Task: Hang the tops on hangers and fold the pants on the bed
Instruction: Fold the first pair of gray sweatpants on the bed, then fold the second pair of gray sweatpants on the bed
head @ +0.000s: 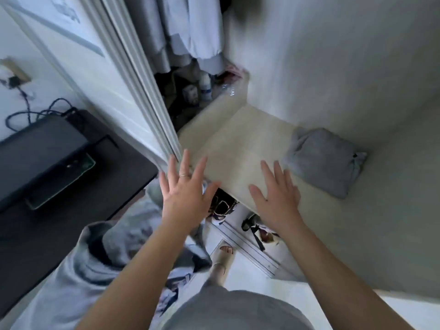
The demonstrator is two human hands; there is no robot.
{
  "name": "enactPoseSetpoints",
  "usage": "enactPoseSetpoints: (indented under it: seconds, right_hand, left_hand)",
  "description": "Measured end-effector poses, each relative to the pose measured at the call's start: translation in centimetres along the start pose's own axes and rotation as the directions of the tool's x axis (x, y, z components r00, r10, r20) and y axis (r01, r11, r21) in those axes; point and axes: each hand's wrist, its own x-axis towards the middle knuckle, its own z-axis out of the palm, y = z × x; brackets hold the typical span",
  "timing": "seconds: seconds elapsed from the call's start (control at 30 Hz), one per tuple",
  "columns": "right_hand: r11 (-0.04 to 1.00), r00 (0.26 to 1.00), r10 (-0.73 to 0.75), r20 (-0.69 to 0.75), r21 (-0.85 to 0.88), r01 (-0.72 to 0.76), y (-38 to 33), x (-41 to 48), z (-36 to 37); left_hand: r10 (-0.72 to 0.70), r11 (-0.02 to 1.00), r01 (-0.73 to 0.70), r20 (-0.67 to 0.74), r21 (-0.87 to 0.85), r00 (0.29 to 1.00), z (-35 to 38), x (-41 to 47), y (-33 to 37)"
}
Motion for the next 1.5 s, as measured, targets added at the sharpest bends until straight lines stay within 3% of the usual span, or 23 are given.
enactPoseSetpoints:
  seconds: [0.17, 0.37, 0.57, 0.77, 0.97, 1.2, 1.37, 1.5]
  right_hand:
    - [0.969, 0.962, -0.246, 0.120, 0.035, 0.244, -5.4, -5.2, 2.4]
    - [0.844, 0.804, -0.536, 0.258, 0.129, 0.521, -12.7, -12.9, 6.1]
    - [0.693, 0.583, -0.695, 0.421, 0.175, 0.699, -19.2, -21.8, 10.7]
    - [0.497, 0.328, -0.782, 0.530, 0.213, 0.841, -25.5, -33.5, 16.3]
    - [0.338, 0.098, -0.782, 0.615, 0.287, 0.896, -30.3, -48.9, 24.1]
    - [0.197, -0.129, -0.622, 0.773, 0.314, 0.929, -32.7, -66.0, 32.4]
    - [0.066, -0.236, -0.466, 0.853, 0.299, 0.952, -32.8, -73.8, 36.5]
    - [-0.029, -0.245, -0.333, 0.910, 0.250, 0.968, -32.5, -77.0, 40.6]
  left_hand:
    - [-0.221, 0.975, 0.221, -0.056, -0.020, 0.974, -1.9, -9.9, -4.4]
    - [-0.498, 0.867, 0.497, -0.134, -0.043, 0.857, -4.3, -21.3, -10.7]
    - [-0.709, 0.705, 0.688, -0.210, -0.173, 0.674, -5.2, -33.1, -15.7]
    - [-0.880, 0.470, 0.846, -0.211, -0.252, 0.427, -4.9, -48.3, -21.5]
    - [-0.961, 0.266, 0.905, -0.169, -0.332, 0.220, -3.4, -65.5, -27.4]
    - [-1.000, 0.000, 0.914, -0.008, -0.406, -0.004, 1.5, -84.6, -30.7]
    - [-0.979, -0.202, 0.847, 0.109, -0.492, -0.170, 6.4, -93.3, -30.4]
    - [-0.939, -0.336, 0.780, 0.253, -0.528, -0.234, 11.1, -96.7, -29.9]
